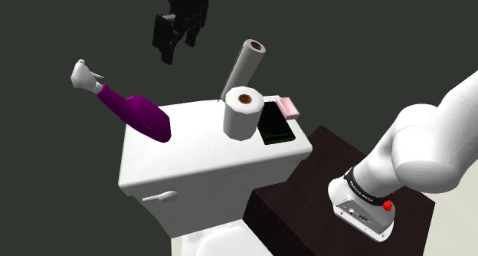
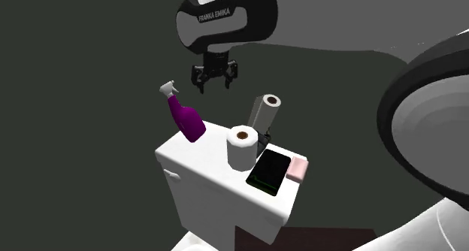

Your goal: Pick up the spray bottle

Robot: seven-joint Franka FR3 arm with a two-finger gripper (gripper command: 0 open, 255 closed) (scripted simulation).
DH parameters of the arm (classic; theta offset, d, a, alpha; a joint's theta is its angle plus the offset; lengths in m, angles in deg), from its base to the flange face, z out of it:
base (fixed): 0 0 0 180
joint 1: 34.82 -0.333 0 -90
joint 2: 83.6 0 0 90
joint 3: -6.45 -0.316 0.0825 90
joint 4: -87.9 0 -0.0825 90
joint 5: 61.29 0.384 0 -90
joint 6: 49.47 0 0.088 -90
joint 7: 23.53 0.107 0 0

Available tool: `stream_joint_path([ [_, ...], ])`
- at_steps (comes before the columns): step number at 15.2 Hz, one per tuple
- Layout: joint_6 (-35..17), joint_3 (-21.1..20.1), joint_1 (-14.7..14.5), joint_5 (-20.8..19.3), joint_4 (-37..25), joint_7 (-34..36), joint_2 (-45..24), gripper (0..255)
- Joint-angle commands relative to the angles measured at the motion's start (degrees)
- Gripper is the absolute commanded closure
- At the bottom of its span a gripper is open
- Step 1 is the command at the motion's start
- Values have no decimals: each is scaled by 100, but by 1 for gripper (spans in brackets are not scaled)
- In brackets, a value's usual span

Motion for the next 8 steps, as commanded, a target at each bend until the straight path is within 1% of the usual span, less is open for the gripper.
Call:
stream_joint_path([
  [1, -48, -168, -115, -236, -332, 149, -365, 0],
  [5, -87, -396, -381, -737, -991, 358, -1080, 0],
  [8, -53, -511, -648, -1141, -1547, 496, -1639, 0],
])
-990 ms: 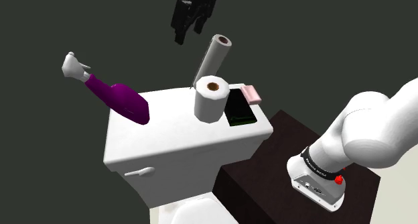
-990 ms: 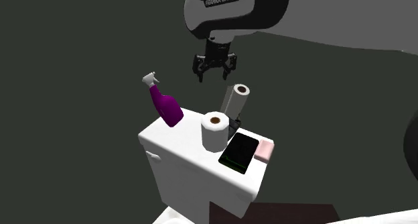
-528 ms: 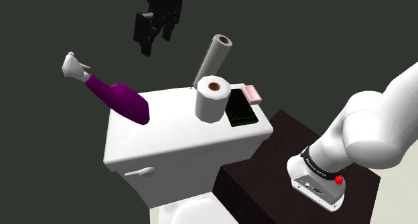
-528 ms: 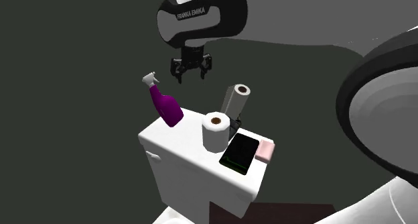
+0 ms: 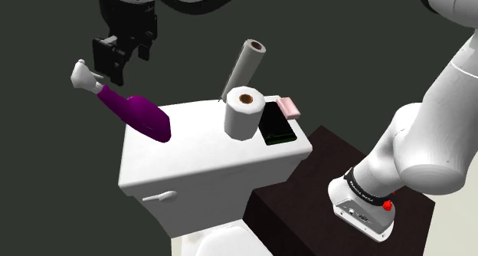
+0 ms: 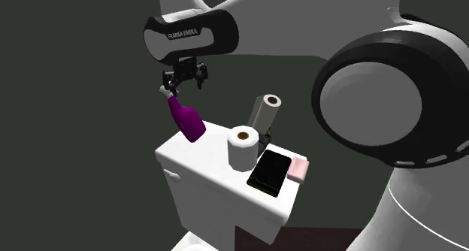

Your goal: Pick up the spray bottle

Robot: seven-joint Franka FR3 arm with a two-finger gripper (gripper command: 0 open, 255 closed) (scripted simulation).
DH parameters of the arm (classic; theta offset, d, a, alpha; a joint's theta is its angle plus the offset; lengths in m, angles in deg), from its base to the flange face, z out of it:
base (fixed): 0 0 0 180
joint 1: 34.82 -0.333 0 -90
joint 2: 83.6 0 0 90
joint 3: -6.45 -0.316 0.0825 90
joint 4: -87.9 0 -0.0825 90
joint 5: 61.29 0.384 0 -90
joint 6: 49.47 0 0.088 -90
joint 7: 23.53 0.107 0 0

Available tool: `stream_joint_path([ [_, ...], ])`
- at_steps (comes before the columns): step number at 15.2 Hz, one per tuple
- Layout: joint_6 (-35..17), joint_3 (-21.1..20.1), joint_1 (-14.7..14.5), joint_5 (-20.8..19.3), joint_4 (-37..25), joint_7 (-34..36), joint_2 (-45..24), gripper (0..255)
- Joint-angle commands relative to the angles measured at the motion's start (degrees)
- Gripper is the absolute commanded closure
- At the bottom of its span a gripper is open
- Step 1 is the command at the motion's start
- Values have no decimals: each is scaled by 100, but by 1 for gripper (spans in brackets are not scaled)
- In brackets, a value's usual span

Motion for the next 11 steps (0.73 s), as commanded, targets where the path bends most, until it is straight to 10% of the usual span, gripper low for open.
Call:
stream_joint_path([
  [1, 65, -78, -211, -295, -435, 114, -399, 0],
  [11, -354, -87, -511, -740, -541, 299, -978, 0],
])
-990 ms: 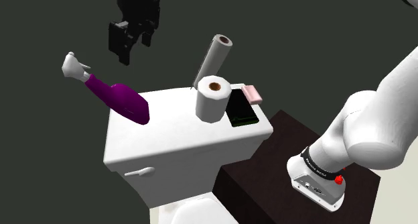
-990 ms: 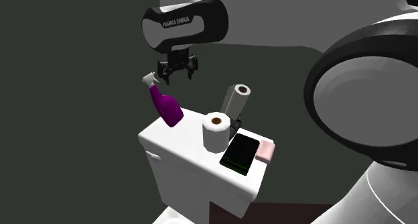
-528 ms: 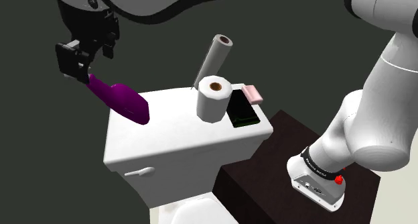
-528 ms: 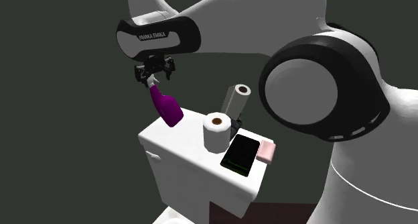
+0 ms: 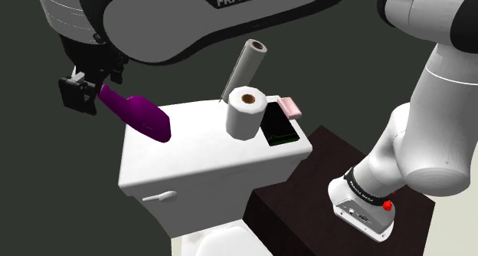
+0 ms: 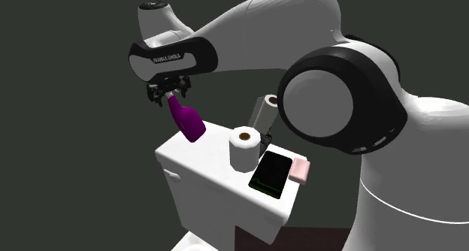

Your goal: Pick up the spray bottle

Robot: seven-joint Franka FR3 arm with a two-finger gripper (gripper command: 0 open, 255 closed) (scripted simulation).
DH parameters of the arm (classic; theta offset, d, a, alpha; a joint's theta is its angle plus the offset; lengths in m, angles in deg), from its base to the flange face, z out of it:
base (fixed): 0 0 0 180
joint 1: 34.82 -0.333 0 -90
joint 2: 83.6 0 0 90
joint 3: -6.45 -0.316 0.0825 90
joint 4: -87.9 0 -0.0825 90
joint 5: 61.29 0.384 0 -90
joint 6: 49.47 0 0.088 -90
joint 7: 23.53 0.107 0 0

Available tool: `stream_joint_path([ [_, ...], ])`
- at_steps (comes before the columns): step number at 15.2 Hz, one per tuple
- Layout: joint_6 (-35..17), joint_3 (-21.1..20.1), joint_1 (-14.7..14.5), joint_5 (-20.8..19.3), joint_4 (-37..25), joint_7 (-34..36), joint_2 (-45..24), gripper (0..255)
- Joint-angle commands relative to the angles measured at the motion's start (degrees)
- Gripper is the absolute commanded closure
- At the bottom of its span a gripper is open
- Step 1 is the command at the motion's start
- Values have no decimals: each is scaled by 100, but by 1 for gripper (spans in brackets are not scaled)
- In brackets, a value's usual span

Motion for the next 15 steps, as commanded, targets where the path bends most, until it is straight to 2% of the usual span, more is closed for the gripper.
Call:
stream_joint_path([
  [1, -113, 7, 5, -17, 112, 28, -1, 0],
  [2, -113, 6, 5, -17, 113, 28, 0, 0],
  [3, -121, 6, 11, -12, 131, 25, 11, 255],
  [12, -113, 7, 5, -17, 112, 28, -1, 255],
  [15, 103, -9, -6, 19, -90, -21, 19, 255],
])
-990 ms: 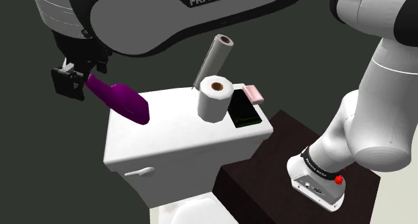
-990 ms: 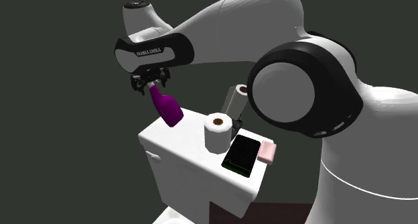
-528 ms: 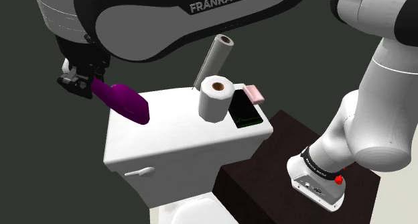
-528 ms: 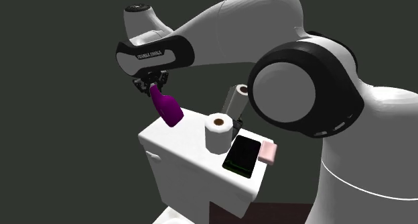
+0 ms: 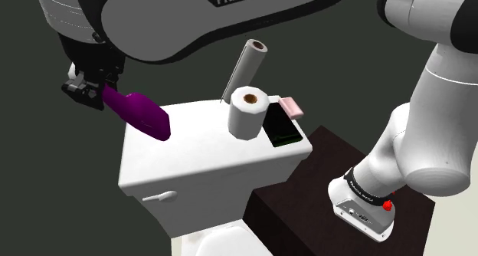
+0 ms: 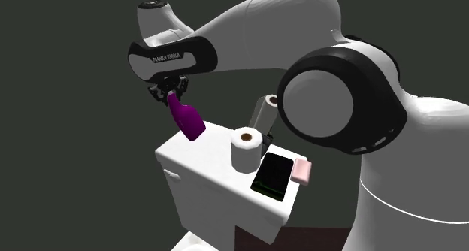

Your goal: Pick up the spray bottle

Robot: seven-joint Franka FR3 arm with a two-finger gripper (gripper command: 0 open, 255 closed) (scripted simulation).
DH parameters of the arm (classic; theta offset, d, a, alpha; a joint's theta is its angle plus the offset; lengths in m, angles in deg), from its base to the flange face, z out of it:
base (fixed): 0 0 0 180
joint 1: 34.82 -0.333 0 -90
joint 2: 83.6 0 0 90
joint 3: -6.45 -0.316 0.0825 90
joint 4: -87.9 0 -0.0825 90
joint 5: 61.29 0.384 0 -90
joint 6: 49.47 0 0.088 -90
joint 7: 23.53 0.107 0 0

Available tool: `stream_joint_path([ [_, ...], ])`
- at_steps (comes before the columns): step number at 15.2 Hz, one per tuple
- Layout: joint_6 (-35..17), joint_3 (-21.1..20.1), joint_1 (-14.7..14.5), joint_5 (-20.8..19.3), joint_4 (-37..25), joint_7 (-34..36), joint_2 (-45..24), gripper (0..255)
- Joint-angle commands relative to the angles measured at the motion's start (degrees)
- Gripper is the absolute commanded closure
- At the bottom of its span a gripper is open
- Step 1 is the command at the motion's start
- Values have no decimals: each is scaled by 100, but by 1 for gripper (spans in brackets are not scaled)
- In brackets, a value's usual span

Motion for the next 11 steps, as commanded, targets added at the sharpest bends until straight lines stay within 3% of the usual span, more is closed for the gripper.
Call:
stream_joint_path([
  [1, 121, -12, 0, 26, -127, -42, 24, 255],
  [11, 902, -44, -90, 71, -966, -176, -26, 255],
])
